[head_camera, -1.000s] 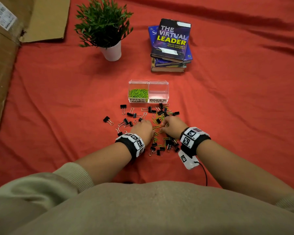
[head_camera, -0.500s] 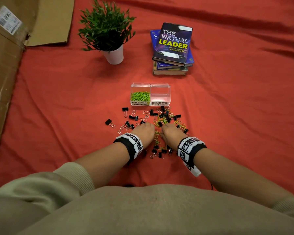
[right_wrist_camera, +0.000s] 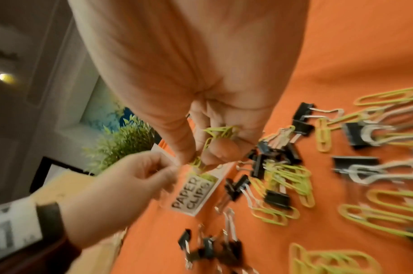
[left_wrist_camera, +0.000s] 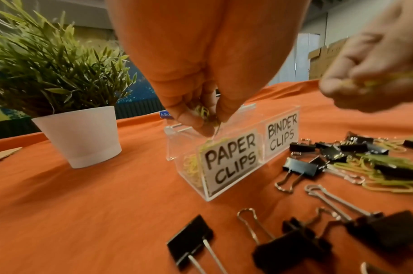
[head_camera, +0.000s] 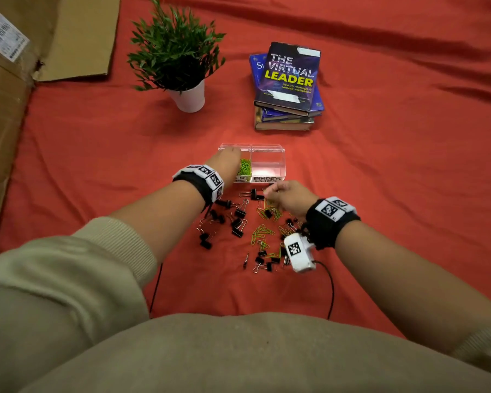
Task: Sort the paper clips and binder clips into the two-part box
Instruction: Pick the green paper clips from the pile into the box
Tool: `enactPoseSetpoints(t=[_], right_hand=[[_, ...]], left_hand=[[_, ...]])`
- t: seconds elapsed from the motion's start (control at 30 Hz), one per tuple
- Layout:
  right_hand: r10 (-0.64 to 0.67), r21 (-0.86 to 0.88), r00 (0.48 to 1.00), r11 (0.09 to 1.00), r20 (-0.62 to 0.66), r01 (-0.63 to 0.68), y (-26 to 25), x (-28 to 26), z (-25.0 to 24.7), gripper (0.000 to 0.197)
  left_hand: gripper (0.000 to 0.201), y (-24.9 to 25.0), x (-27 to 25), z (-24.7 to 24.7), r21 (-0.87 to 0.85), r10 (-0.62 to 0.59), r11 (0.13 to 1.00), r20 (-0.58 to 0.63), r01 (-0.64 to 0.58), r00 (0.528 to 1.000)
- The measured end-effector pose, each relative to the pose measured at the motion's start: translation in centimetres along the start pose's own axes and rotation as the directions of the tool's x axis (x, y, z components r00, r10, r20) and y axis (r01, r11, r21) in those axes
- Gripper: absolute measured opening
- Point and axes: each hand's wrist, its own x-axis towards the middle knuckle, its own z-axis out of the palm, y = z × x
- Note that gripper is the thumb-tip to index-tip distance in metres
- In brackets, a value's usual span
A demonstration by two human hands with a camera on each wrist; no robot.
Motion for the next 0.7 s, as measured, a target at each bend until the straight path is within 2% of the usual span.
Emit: enactPoseSetpoints(t=[0.1, 0.17, 0.3, 0.37, 0.43, 0.53, 0.6, 0.7], right_hand=[[-0.015, 0.077, 0.999, 0.997, -0.034, 0.018, -2.5, 1.5, -0.5, 0.013], [-0.034, 0.035, 0.997, 0.999, -0.071, 0.037, -4.0, 2.9, -0.4, 0.013], [-0.136, -0.215, 0.981, 0.971, -0.142, 0.103, -6.8, 5.9, 0.6, 0.013], [-0.189, -0.372, 0.968, 0.921, -0.166, 0.116, -8.1, 6.9, 1.6, 0.016], [-0.225, -0.514, 0.965, 0.849, -0.133, 0.127, -8.9, 7.7, 2.8, 0.021], [-0.257, -0.658, 0.966, 0.733, -0.034, 0.171, -9.2, 8.3, 4.3, 0.030], [-0.259, -0.694, 0.966, 0.692, 0.022, 0.201, -9.0, 8.4, 4.7, 0.035], [-0.285, -0.702, 0.957, 0.671, 0.051, 0.238, -8.7, 7.7, 4.5, 0.039]], left_hand=[[0.024, -0.2, 0.6, 0.4, 0.073, 0.024, 0.997, 0.075, -0.029, 0.997], [0.021, -0.3, 0.5, 0.7, 0.052, 0.047, 0.997, 0.057, -0.050, 0.997], [0.022, -0.7, -1.7, 1.1, -0.096, -0.008, 0.995, -0.196, -0.011, 0.981], [0.018, -0.5, -3.6, 1.7, -0.151, -0.052, 0.989, -0.268, 0.012, 0.962], [0.017, 0.1, -5.6, 2.8, -0.193, -0.077, 0.980, -0.208, 0.037, 0.975], [0.020, 1.7, -7.9, 5.1, -0.153, -0.020, 0.988, -0.003, 0.020, 1.000], [0.025, 2.8, -8.9, 6.3, -0.090, 0.042, 0.995, 0.096, -0.033, 0.994], [0.031, 4.0, -9.5, 7.3, -0.052, 0.033, 0.998, 0.153, -0.025, 0.988]])
